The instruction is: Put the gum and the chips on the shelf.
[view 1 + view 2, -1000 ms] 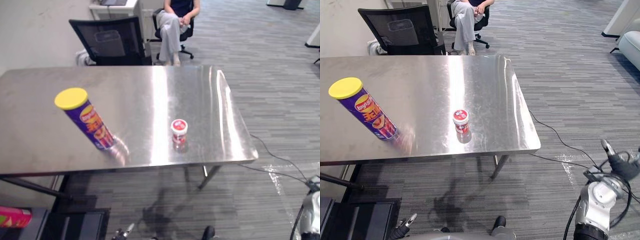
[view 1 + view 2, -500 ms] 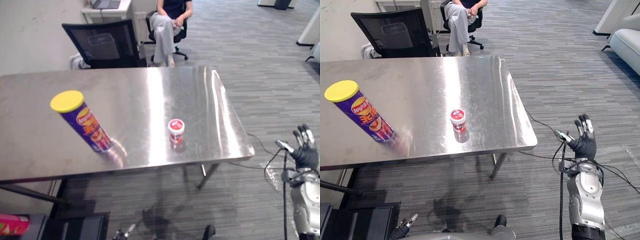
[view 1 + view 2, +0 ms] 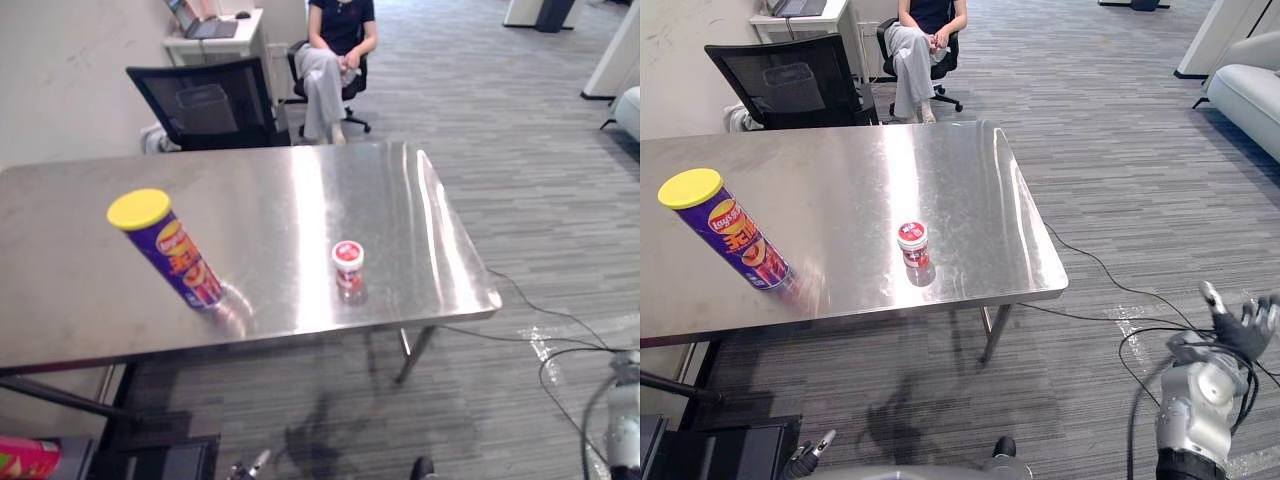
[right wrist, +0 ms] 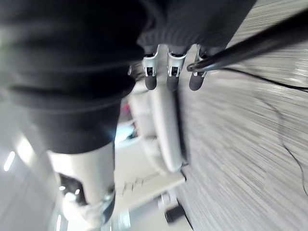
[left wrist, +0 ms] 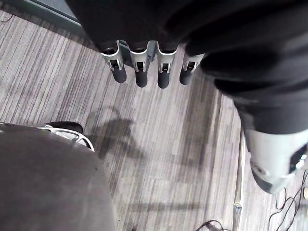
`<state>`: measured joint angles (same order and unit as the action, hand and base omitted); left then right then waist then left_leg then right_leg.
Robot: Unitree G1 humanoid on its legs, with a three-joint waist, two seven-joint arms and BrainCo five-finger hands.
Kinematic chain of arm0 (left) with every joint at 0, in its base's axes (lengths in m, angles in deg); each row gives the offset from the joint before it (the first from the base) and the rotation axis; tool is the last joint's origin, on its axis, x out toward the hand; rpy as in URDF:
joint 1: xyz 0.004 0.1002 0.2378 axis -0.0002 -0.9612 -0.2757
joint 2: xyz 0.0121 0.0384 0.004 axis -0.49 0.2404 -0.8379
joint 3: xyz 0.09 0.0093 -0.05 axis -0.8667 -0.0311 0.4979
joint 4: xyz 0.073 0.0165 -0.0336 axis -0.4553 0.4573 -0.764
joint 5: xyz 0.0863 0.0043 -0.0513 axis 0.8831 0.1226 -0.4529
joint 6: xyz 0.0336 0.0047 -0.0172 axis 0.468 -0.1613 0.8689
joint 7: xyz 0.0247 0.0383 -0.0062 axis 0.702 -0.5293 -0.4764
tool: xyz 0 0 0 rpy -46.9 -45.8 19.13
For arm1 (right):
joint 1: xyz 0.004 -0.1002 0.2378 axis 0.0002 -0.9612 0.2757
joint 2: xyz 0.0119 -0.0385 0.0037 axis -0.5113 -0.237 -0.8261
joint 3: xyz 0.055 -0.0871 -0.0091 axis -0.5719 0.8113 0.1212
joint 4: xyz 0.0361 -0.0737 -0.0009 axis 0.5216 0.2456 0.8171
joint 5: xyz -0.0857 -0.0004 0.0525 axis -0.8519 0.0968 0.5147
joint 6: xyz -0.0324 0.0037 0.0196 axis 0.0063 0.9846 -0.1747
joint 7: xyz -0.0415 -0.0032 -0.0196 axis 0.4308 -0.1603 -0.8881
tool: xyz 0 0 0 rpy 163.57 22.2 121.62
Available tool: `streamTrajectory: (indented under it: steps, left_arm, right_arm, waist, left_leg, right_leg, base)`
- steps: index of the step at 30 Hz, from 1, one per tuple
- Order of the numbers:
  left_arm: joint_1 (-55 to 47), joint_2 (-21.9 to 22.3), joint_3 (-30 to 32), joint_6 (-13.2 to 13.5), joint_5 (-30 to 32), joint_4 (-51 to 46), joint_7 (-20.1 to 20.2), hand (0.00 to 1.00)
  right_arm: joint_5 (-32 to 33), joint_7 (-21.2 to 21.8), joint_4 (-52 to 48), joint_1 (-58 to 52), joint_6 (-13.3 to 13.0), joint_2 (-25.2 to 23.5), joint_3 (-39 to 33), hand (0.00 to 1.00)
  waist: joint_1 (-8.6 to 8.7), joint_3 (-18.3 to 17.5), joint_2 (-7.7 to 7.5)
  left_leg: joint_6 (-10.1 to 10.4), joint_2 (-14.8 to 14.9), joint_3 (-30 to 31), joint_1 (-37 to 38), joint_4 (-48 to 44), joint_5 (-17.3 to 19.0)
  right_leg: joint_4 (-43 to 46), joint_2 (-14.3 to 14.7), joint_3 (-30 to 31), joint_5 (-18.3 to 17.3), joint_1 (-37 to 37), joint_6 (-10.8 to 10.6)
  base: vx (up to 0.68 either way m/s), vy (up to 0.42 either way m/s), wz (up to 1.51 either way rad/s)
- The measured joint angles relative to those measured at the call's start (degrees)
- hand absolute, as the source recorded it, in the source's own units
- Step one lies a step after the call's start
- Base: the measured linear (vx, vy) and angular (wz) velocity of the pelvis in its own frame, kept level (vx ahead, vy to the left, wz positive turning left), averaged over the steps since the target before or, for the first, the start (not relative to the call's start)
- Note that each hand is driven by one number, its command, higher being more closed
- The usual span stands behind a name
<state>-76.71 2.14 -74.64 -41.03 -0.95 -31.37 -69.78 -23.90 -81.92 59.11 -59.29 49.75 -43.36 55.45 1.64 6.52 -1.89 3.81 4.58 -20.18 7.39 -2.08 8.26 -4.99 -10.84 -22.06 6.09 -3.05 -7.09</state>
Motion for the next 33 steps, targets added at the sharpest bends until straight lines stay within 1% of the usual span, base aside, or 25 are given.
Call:
streamTrajectory:
  steps: [1, 2, 3, 4, 5, 7, 8, 10, 11, 12, 13, 15, 16, 18, 19, 20, 21, 23, 24, 26, 28, 29, 30, 32, 33]
  left_arm:
    - [0.0, 0.02, -0.08, 0.0, 0.0, 0.16, -0.05, 0.0]
    - [0.01, 0.23, -0.13, 0.0, -0.16, 0.9, -0.2, 0.0]
    - [0.01, 0.39, -0.11, -0.03, -0.26, 1.39, -0.36, 0.0]
    - [0.04, 0.61, -0.11, -0.04, -0.56, 1.83, -0.74, 0.0]
    - [0.1, 0.95, -0.18, -0.01, -0.57, 1.82, -0.81, 0.0]
    - [0.1, 1.26, -0.19, 0.06, -0.52, 1.79, -0.82, 0.0]
    - [0.09, 1.23, -0.15, 0.05, -0.52, 1.86, -0.82, 0.0]
    - [0.08, 1.21, -0.09, 0.05, -0.52, 1.93, -0.83, 0.0]
    - [0.1, 1.13, -0.11, 0.06, -0.52, 1.96, -0.82, 0.0]
    - [0.11, 1.06, -0.12, 0.06, -0.52, 1.96, -0.82, 0.0]
    - [0.2, 0.93, -0.16, 0.05, -0.52, 1.96, -0.82, 0.0]
    - [0.28, 0.82, -0.16, 0.05, -0.51, 2.02, -0.82, 0.0]
    - [0.33, 0.81, -0.15, 0.05, -0.51, 2.09, -0.83, 0.0]
    - [0.66, 0.81, -0.16, 0.05, -0.5, 2.32, -0.79, 0.0]
    - [0.85, 0.81, -0.16, 0.06, -0.5, 2.44, -0.76, 0.0]
    - [1.48, 0.8, -0.13, 0.08, -0.48, 3.38, -0.71, 0.0]
    - [1.7, 0.8, -0.09, 0.1, -0.45, 3.81, -0.72, 0.0]
    - [2.31, 0.76, 0.02, 0.14, -0.26, 4.72, -0.71, 0.0]
    - [2.51, 0.76, 0.07, 0.27, -0.17, 4.96, -0.69, 0.0]
    - [2.84, 0.83, 0.51, 1.15, 0.02, 5.94, -0.57, 0.0]
    - [2.83, 0.88, 0.52, 1.5, 0.03, 6.15, -0.44, 0.0]
    - [2.91, 0.88, 0.53, 1.76, 0.04, 6.37, -0.17, 0.0]
    - [3.0, 0.89, 0.54, 1.77, 0.04, 6.48, -0.11, 0.0]
    - [2.95, 0.94, 0.57, 1.84, 0.04, 6.77, -0.08, 0.0]
    - [2.95, 0.95, 0.54, 1.84, 0.05, 6.89, -0.07, 0.0]
  right_arm:
    - [5.42, 0.08, 1.57, 0.03, -0.06, -0.38, -0.94, 0.0]
    - [13.05, -0.22, 2.85, -0.04, -0.52, -1.69, -2.07, 0.0]
    - [16.16, -0.86, 2.95, -0.04, -0.87, -2.16, -2.01, 0.0]
    - [21.8, -2.03, 2.95, 0.01, -1.16, -2.57, -2.01, 0.0]
    - [25.99, -2.99, 2.95, 0.04, -2.24, -2.71, -2.01, 0.0]
    - [29.38, -4.85, 2.95, 0.67, -4.06, -2.95, -2.01, 0.0]
    - [29.86, -6.14, 2.94, 1.26, -4.7, -3.27, -2.02, 0.0]
    - [29.73, -8.28, 3.0, 1.59, -4.94, -3.97, -2.07, 0.0]
    - [29.73, -10.03, 3.72, 1.74, -4.48, -4.92, -2.04, 0.0]
    - [29.66, -10.62, 4.37, 1.74, -4.21, -5.4, -2.04, 0.0]
    - [29.55, -11.48, 6.94, 1.79, -3.3, -6.05, -2.05, 0.0]
    - [29.03, -11.45, 12.6, 1.69, -1.72, -6.97, -2.19, 0.0]
    - [27.68, -11.31, 15.28, 1.58, -0.68, -7.61, -2.81, 0.0]
    - [24.91, -9.6, 22.92, 1.04, 2.27, -8.9, -5.61, 0.0]
    - [24.19, -8.82, 24.8, 0.81, 3.07, -9.2, -6.61, 0.0]
    - [21.9, -6.58, 28.51, 0.15, 5.0, -9.75, -7.98, 0.0]
    - [20.78, -5.71, 30.19, -0.18, 5.9, -10.18, -8.71, 0.0]
    - [17.59, -1.85, 35.7, -1.79, 8.68, -11.87, -10.46, 0.0]
    - [16.32, -0.76, 36.77, -2.19, 9.28, -12.38, -10.99, 0.0]
    - [12.53, 1.95, 39.36, -3.54, 11.36, -14.07, -11.08, 0.0]
    - [10.12, 2.99, 39.97, -4.28, 12.34, -15.22, -11.09, 0.0]
    - [7.41, 3.7, 41.36, -4.75, 13.03, -15.94, -11.06, 0.0]
    - [6.5, 3.98, 41.73, -4.93, 13.27, -16.31, -11.05, 0.0]
    - [2.55, 4.55, 42.46, -5.64, 13.79, -17.64, -10.76, 0.0]
    - [0.91, 4.94, 43.73, -5.67, 14.55, -17.76, -10.32, 0.0]
  waist:
    - [0.0, -0.23, 0.09]
    - [0.07, -0.61, 0.41]
    - [0.17, -0.79, 0.42]
    - [0.2, -1.08, 0.76]
    - [0.38, -1.4, 1.26]
    - [0.69, -1.62, 1.58]
    - [0.86, -1.64, 1.53]
    - [1.06, -1.72, 1.39]
    - [1.06, -1.79, 1.25]
    - [1.07, -1.81, 1.19]
    - [1.07, -1.85, 1.13]
    - [1.04, -1.98, 1.13]
    - [1.03, -1.99, 1.17]
    - [0.95, -2.02, 1.21]
    - [0.88, -2.03, 1.23]
    - [0.69, -2.03, 1.23]
    - [0.62, -2.02, 1.22]
    - [0.54, -1.98, 1.17]
    - [0.54, -1.98, 1.17]
    - [0.56, -1.95, 1.12]
    - [0.45, -1.85, 0.96]
    - [-0.01, -1.86, 0.97]
    - [-0.17, -1.85, 0.94]
    - [-0.24, -1.84, 0.93]
    - [-0.28, -1.84, 0.92]
  left_leg:
    - [0.0, -0.01, -0.03, -0.09, 0.01, -0.01]
    - [0.0, -0.01, -0.2, -0.18, 0.05, -0.01]
    - [0.0, -0.01, -0.49, -0.22, 0.1, -0.01]
    - [0.0, -0.02, -1.13, -0.18, 0.16, -0.01]
    - [0.0, -0.11, -1.13, -0.21, 0.31, -0.01]
    - [-0.08, -0.23, -1.13, -0.08, 0.83, -0.07]
    - [-0.11, -0.24, -1.12, -0.1, 0.94, -0.12]
    - [-0.11, -0.23, -1.13, -0.09, 0.98, -0.12]
    - [-0.11, -0.23, -1.19, -0.06, 1.06, -0.12]
    - [-0.11, -0.24, -1.19, -0.02, 1.09, -0.12]
    - [-0.1, -0.27, -1.25, 0.24, 1.15, -0.11]
    - [-0.1, -0.3, -1.33, 0.4, 1.36, -0.11]
    - [-0.1, -0.35, -1.44, 0.62, 1.65, -0.11]
    - [-0.07, -0.44, -1.88, 1.0, 1.91, -0.09]
    - [-0.06, -0.47, -1.97, 1.04, 1.92, -0.09]
    - [-0.02, -0.48, -2.49, 1.25, 1.96, -0.06]
    - [-0.01, -0.5, -2.59, 1.43, 1.97, -0.05]
    - [0.06, -0.57, -2.69, 1.75, 2.11, 0.03]
    - [0.06, -0.61, -2.68, 1.81, 2.17, 0.03]
    - [0.04, -0.81, -2.68, 1.89, 2.44, 0.02]
    - [0.02, -0.87, -2.67, 1.97, 2.45, 0.01]
    - [0.0, -0.91, -2.7, 2.07, 2.48, 0.0]
    - [-0.02, -0.91, -2.69, 2.08, 2.52, -0.02]
    - [-0.13, -0.92, -2.65, 2.11, 2.75, -0.1]
    - [-0.14, -0.91, -2.65, 2.18, 2.84, -0.11]
  right_leg:
    - [-0.05, 0.0, 0.05, 0.0, 0.08, 0.0]
    - [-0.02, 0.0, 0.23, 0.0, 0.35, 0.0]
    - [0.03, 0.01, 0.37, 0.0, 0.61, 0.0]
    - [-0.04, 0.03, 0.63, 0.46, 0.84, 0.07]
    - [-0.06, -0.01, 0.66, 0.48, 0.81, 0.05]
    - [-0.08, -0.01, 0.67, 0.48, 0.81, 0.04]
    - [-0.13, 0.0, 0.67, 0.49, 0.91, 0.05]
    - [-0.16, 0.04, 0.67, 0.48, 0.91, 0.04]
    - [-0.2, 0.07, 0.74, 0.48, 0.9, 0.04]
    - [-0.23, 0.08, 0.75, 0.49, 0.9, 0.04]
    - [-0.29, 0.09, 0.79, 0.49, 0.88, 0.04]
    - [-0.35, 0.14, 0.86, 0.49, 0.82, 0.04]
    - [-0.37, 0.18, 0.96, 0.49, 0.78, 0.04]
    - [-0.39, 0.2, 1.49, 0.49, 0.73, 0.05]
    - [-0.39, 0.17, 1.59, 0.49, 0.74, 0.05]
    - [-0.39, 0.16, 1.77, 0.49, 0.74, 0.05]
    - [-0.38, 0.16, 2.01, 0.49, 0.71, 0.05]
    - [-0.35, 0.16, 2.21, 0.46, 0.37, 0.07]
    - [-0.34, 0.14, 2.21, 0.45, 0.34, 0.08]
    - [-0.24, -0.03, 2.21, 0.44, 0.42, 0.09]
    - [-0.05, -0.12, 2.21, 0.41, 0.42, 0.11]
    - [-0.01, -0.14, 2.25, 0.34, 0.41, 0.22]
    - [0.0, -0.14, 2.24, 0.34, 0.4, 0.22]
    - [0.0, -0.09, 2.22, 0.35, 0.42, 0.21]
    - [-0.02, -0.05, 2.23, 0.35, 0.4, 0.2]
  base:
    - [-0.04, -0.005, -0.06]
    - [-0.02, -0.001, -0.1]
    - [-0.03, 0.002, -0.21]
    - [-0.02, 0.009, -0.18]
    - [-0.02, 0.011, -0.13]
    - [0.0, 0.0, 0.0]
    - [0.0, 0.0, 0.0]
    - [0.0, 0.0, 0.0]
    - [0.0, 0.0, 0.0]
    - [0.0, 0.0, 0.0]
    - [0.0, 0.0, 0.0]
    - [0.0, 0.0, 0.0]
    - [0.02, 0.003, -0.06]
    - [0.02, 0.006, -0.09]
    - [0.01, 0.004, -0.09]
    - [0.0, 0.001, -0.1]
    - [0.0, -0.003, -0.13]
    - [-0.03, -0.007, -0.07]
    - [-0.05, -0.008, -0.01]
    - [-0.04, -0.007, 0.0]
    - [-0.04, -0.008, 0.0]
    - [-0.04, -0.012, -0.01]
    - [-0.03, -0.013, 0.0]
    - [0.0, 0.0, 0.0]
    - [0.0, 0.0, 0.0]
